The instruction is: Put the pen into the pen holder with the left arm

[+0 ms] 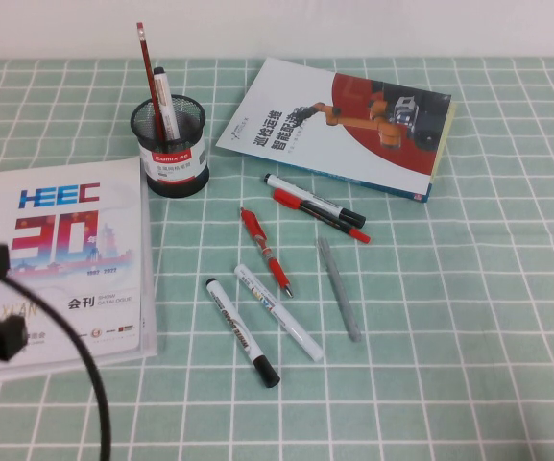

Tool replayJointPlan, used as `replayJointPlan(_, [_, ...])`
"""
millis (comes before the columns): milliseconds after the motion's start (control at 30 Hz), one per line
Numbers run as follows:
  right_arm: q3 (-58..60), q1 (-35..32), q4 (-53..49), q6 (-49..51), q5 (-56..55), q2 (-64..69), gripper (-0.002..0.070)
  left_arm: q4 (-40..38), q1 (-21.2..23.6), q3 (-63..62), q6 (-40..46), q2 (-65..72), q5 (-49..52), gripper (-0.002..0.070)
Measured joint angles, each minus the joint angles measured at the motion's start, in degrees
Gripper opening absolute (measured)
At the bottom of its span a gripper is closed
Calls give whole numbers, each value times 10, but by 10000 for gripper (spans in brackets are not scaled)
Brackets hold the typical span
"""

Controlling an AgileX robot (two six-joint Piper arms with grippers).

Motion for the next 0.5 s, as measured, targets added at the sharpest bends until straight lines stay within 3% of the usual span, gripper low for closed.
replayJointPlan(500, [0, 0, 0, 0, 0, 0, -20, 4, 10, 217, -3, -179, -202, 0])
